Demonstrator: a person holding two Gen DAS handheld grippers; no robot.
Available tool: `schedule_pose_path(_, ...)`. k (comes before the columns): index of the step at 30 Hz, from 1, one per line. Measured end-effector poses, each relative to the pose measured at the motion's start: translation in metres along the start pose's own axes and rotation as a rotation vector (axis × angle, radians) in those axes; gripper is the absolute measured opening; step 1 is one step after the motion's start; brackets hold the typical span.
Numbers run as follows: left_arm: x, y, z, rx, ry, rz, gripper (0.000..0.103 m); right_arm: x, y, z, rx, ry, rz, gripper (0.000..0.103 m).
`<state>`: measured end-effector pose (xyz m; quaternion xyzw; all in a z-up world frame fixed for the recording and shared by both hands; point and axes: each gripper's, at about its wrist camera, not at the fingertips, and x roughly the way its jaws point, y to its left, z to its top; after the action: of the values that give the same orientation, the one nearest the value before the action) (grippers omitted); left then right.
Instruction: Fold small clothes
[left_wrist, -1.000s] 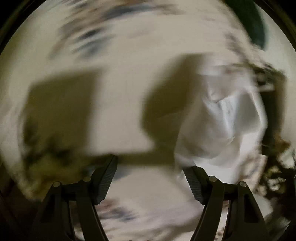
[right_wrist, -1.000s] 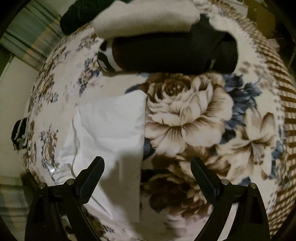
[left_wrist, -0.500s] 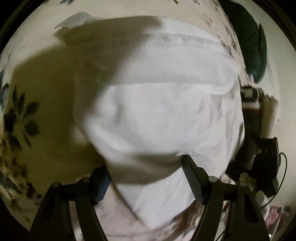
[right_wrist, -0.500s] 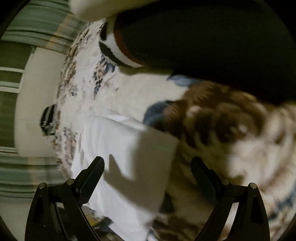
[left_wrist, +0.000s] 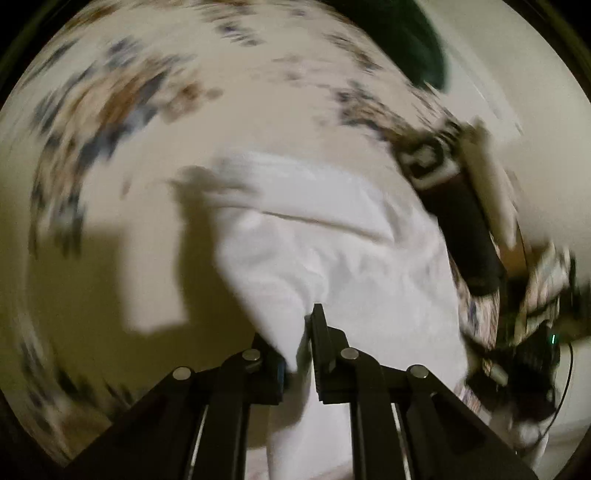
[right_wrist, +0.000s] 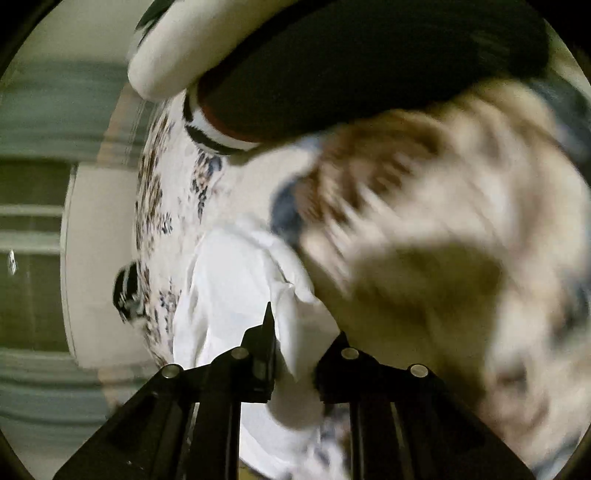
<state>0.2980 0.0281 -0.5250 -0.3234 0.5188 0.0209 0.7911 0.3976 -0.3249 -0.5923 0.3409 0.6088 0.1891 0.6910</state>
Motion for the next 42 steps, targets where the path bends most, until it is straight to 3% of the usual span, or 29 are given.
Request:
schedule_pose_path(2, 0.01, 0.004, -0.002, 0.12, 0.105, -0.005, 0.014, -0.024, -0.019, -0.042, 0.087, -0.008, -0.014, 0.017)
schedule_pose_path(3, 0.019, 0.01, -0.003, 0.157, 0.176, 0.026, 0.014, -0.032, -0.028, -0.06, 0.116, -0.004, -0.033, 0.017)
schedule_pose_path(5, 0.026, 0.024, -0.007, 0.152, 0.255, 0.059, 0.013, -0.037, -0.047, -0.096, 0.162, 0.051, -0.102, 0.017)
schedule_pose_path(8, 0.007, 0.039, -0.004, 0.068, 0.239, 0.047, 0.034, -0.037, -0.057, -0.104, 0.159, 0.118, -0.207, 0.027)
schedule_pose_path(10, -0.007, 0.04, 0.0, 0.036, 0.19, 0.024, 0.057, -0.051, -0.038, -0.09, 0.035, 0.076, -0.298, 0.051)
schedule_pose_path(12, -0.013, 0.033, 0.004, 0.04, 0.138, 0.018, 0.057, -0.06, -0.012, -0.075, -0.101, 0.026, -0.335, 0.061)
schedule_pose_path(14, 0.001, 0.018, 0.014, 0.073, 0.131, 0.03, 0.057, -0.052, 0.026, -0.06, -0.28, 0.036, -0.347, 0.061)
schedule_pose_path(16, 0.021, 0.001, 0.028, 0.107, 0.137, 0.051, 0.057, -0.023, 0.065, -0.051, -0.455, 0.119, -0.345, 0.061)
schedule_pose_path(18, 0.043, -0.018, 0.039, 0.179, 0.151, 0.096, 0.057, 0.017, 0.091, -0.046, -0.568, 0.218, -0.372, 0.061)
schedule_pose_path(21, 0.058, -0.021, 0.054, 0.215, 0.151, 0.162, 0.057, 0.061, 0.112, -0.032, -0.711, 0.235, -0.447, 0.061)
schedule_pose_path(28, 0.08, 0.006, 0.087, 0.106, 0.144, 0.193, 0.057, 0.105, 0.109, 0.029, -0.618, 0.119, -0.551, 0.06)
schedule_pose_path(30, 0.073, 0.011, 0.089, 0.07, 0.142, 0.158, 0.057, 0.103, 0.097, 0.042, -0.536, 0.123, -0.522, 0.06)
schedule_pose_path(35, 0.025, 0.022, 0.073, 0.012, 0.068, 0.062, 0.057, 0.037, 0.086, 0.041, -0.44, 0.055, -0.368, 0.06)
schedule_pose_path(38, 0.014, 0.027, 0.057, -0.008, 0.086, 0.023, 0.057, 0.014, 0.074, 0.035, -0.436, 0.098, -0.329, 0.061)
schedule_pose_path(42, 0.028, 0.02, 0.043, 0.022, 0.129, 0.015, 0.057, 0.031, 0.061, 0.033, -0.449, 0.208, -0.343, 0.06)
